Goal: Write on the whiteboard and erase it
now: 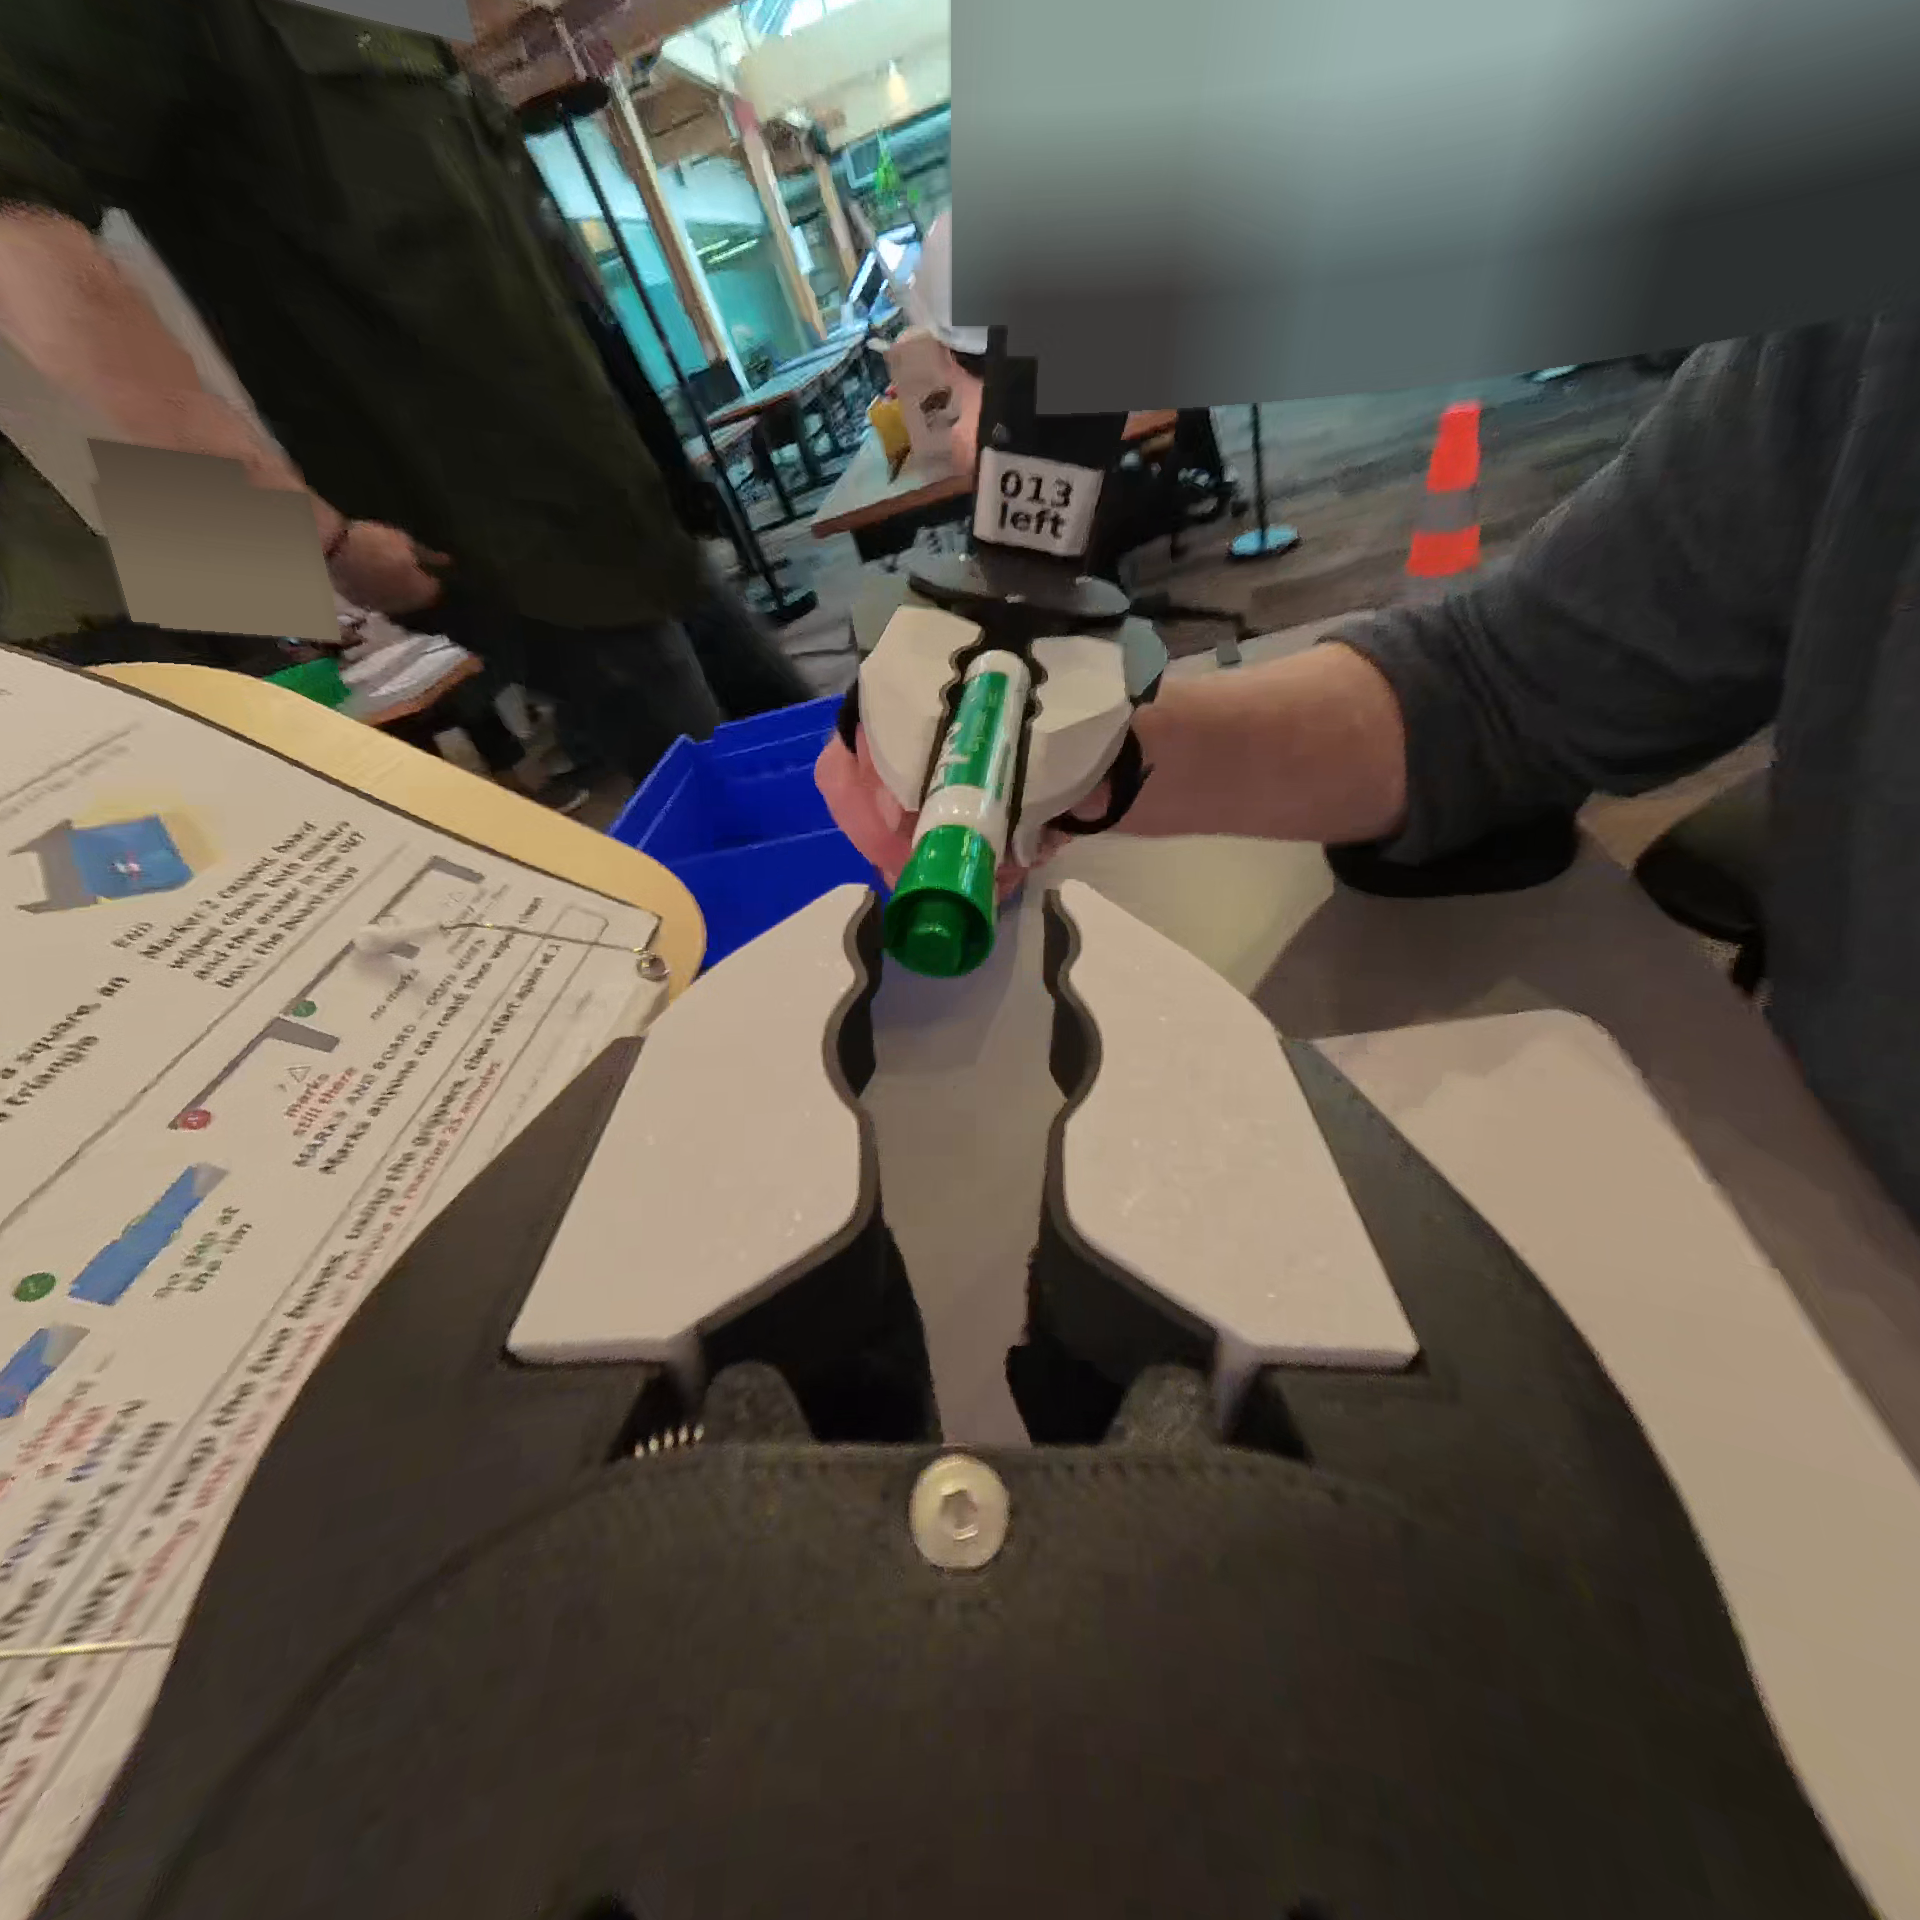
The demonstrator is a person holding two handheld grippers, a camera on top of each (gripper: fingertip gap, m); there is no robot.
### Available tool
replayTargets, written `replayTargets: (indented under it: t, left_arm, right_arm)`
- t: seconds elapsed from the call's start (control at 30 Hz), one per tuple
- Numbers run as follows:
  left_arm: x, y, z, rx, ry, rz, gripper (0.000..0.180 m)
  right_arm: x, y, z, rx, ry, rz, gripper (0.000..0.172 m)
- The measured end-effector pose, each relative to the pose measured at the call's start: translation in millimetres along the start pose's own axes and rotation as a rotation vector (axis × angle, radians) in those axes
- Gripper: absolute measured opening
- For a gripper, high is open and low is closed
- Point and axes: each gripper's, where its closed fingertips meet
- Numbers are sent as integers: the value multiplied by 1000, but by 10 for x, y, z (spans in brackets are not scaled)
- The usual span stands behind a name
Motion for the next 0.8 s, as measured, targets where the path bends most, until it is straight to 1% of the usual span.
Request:
replayTargets:
  t: [0.03, 0.07, 0.13, 0.17, 0.2, 0.27, 0.37, 0.43, 0.57, 0.8]
  left_arm:
    - [-18, 15, 20, 16, 23, 8, 27]
    - [-2, 17, 20, 16, 36, -15, 25]
    - [39, 21, -4, -17, 9, -70, 23]
    - [61, 17, -5, -22, 6, -100, 19]
    - [49, 25, -5, -25, 9, -107, 19]
    - [-24, 52, -3, -29, 10, -83, 21]
    - [-53, 61, 6, -32, 5, -102, 27]
    - [-79, 77, -16, -36, 17, -99, 21]
    - [-61, 64, -42, -49, 10, -128, 20]
    - [-69, 57, -47, -37, 17, -134, 20]
  right_arm:
    - [-3, 0, 2, 3, 9, -8, 21]
    - [-14, 3, 21, 18, 13, -10, 21]
    - [-52, 9, 33, 24, 7, -2, 21]
    - [-68, 13, 30, 25, 16, -1, 20]
    - [-67, 11, 35, 30, 20, -10, 20]
    - [-87, 14, 36, 32, 27, -13, 21]
    - [-96, 18, 39, 37, 42, -34, 21]
    - [-108, 22, 52, 41, 39, -36, 21]
    - [-107, 38, 62, 40, 41, -41, 21]
    - [-116, 54, 60, 30, 39, -22, 21]
Point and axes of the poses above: each gripper's, where its closed fingertips meet, y out along the fingers, x out of its top, z = x × y across the jaws, and after that the axes turned 1 degree about y, right-handed
